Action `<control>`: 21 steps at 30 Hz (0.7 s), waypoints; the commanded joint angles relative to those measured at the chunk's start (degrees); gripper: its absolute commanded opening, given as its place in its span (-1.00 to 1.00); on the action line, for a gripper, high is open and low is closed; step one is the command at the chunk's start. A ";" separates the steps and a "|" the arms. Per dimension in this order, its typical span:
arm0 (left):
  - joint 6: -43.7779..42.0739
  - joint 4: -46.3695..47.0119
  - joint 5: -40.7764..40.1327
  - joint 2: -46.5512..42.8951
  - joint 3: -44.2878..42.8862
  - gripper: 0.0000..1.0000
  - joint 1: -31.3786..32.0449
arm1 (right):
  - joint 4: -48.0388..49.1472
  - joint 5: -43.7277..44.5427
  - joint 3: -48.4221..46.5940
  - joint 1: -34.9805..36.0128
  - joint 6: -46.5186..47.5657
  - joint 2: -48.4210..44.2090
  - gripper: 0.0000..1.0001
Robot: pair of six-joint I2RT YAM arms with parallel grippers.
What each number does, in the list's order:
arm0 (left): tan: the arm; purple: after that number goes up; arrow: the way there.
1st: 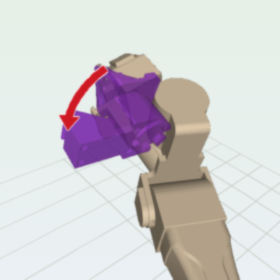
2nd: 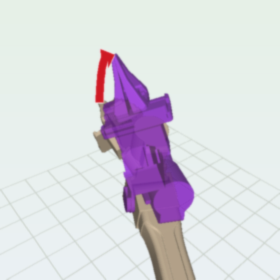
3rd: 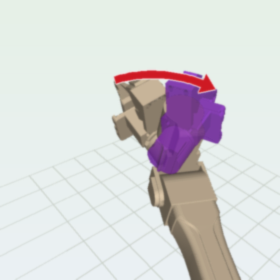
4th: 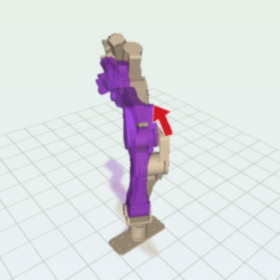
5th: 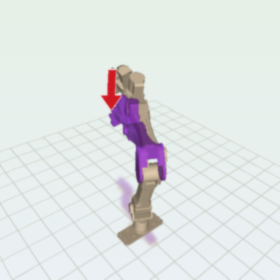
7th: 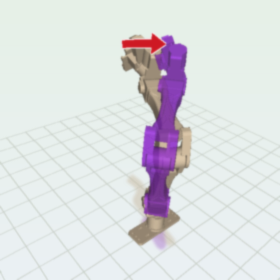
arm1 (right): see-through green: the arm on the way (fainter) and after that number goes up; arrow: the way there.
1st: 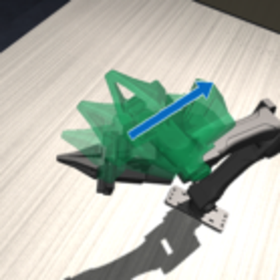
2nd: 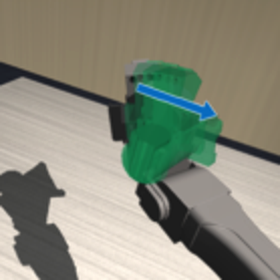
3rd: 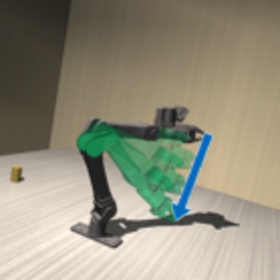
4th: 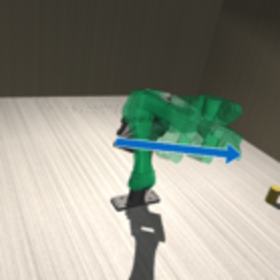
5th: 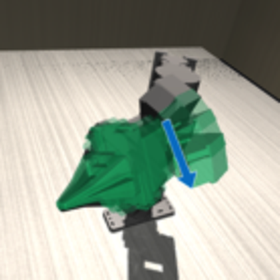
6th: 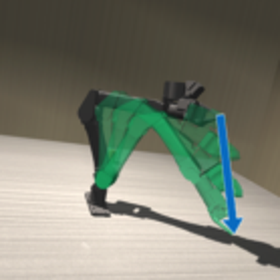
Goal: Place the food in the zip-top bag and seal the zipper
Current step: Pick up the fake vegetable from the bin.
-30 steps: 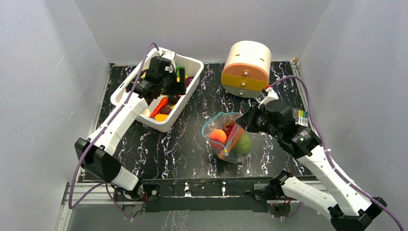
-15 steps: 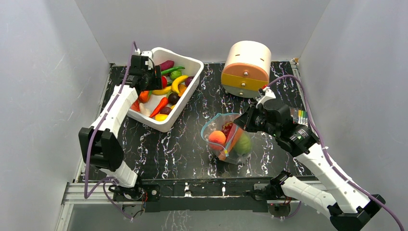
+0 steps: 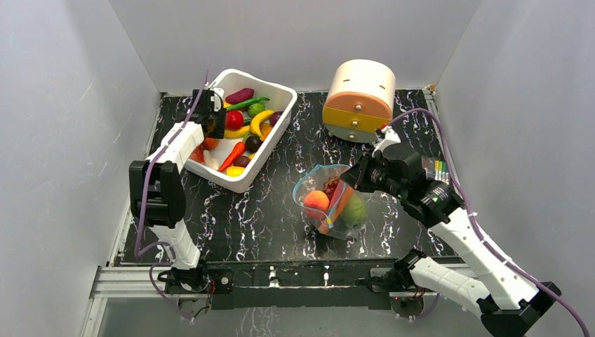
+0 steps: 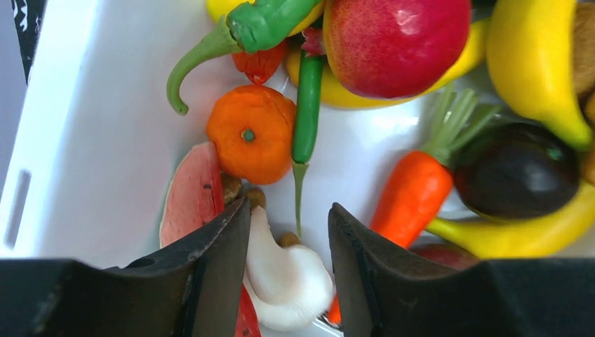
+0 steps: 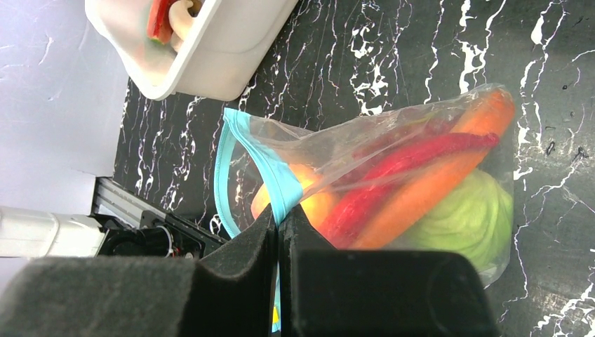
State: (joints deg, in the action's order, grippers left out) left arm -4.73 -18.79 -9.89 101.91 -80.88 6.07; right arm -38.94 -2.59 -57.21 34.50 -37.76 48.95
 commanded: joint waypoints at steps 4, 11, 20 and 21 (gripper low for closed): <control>-5.57 4.12 -0.34 5.56 -2.57 -0.28 -1.23 | 6.06 0.05 -2.20 0.29 1.01 0.50 -1.00; -6.24 4.74 0.93 9.01 -3.54 -0.33 -1.23 | 6.72 0.17 -2.21 0.30 1.48 1.27 -1.00; -6.49 5.41 1.03 11.87 -4.08 -0.47 -1.29 | 7.03 0.10 -2.53 0.29 2.00 2.02 -1.00; -6.38 5.30 1.04 12.17 -4.23 -0.49 -1.31 | 6.95 0.17 -2.72 0.30 2.08 2.08 -1.00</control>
State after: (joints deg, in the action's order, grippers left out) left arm -10.50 -14.74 -9.39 112.66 -82.72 5.08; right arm -37.12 -2.66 -57.21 34.50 -37.15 51.11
